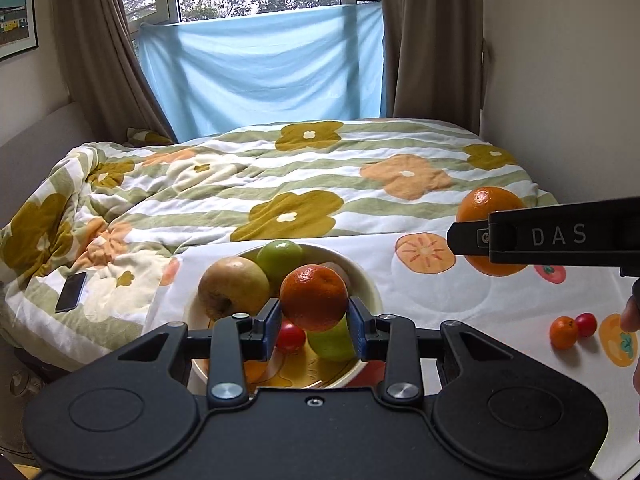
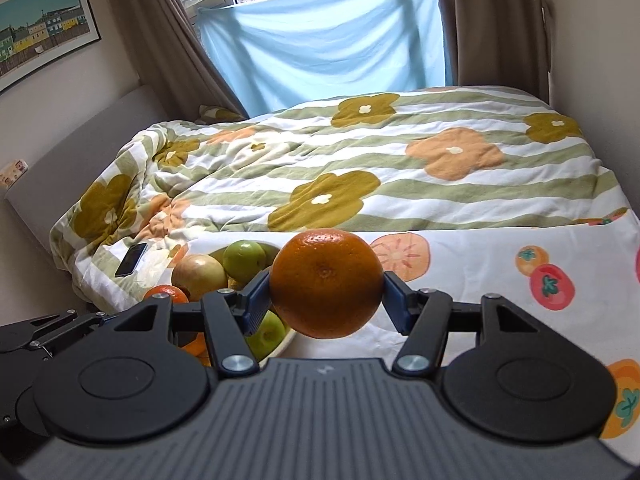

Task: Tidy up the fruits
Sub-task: 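Carry the tangerine in the left tool while the right tool carries the large orange to the bowl, then open the left tool to drop the tangerine while the right tool releases the orange into the bowl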

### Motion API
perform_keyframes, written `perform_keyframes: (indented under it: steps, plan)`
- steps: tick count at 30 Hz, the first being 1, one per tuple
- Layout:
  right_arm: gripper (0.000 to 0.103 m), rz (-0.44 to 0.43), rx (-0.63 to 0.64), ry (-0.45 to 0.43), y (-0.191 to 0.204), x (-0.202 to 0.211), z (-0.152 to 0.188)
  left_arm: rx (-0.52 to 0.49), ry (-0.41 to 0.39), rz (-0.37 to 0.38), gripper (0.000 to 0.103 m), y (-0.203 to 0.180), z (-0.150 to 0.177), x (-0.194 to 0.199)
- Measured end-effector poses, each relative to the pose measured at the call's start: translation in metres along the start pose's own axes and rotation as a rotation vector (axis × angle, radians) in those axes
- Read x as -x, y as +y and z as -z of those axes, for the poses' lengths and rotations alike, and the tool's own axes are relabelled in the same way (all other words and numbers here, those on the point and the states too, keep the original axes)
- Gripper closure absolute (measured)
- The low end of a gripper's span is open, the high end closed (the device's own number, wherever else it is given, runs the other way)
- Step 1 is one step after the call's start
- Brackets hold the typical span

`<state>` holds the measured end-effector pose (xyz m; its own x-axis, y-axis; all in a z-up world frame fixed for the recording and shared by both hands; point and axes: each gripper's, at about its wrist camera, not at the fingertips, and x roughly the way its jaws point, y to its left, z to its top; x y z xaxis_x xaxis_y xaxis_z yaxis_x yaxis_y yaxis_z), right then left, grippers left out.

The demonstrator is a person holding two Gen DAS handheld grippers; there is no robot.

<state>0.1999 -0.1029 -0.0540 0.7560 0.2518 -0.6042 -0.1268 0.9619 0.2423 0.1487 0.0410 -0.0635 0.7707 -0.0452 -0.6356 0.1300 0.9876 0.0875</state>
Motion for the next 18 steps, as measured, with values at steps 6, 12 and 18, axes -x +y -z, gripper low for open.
perform_keyframes:
  steps: [6,12,18]
  plan:
    - [0.029,-0.002,0.017,0.032,0.022,-0.035,0.004,-0.031,0.045,0.008,0.064,0.02,0.013,-0.029]
    - [0.029,0.003,0.025,0.056,0.033,-0.062,0.008,-0.071,0.093,0.031,0.064,0.024,0.026,-0.053]
    - [0.029,0.001,0.043,0.071,0.04,-0.075,0.008,-0.074,0.134,0.064,0.062,0.028,0.031,-0.065]
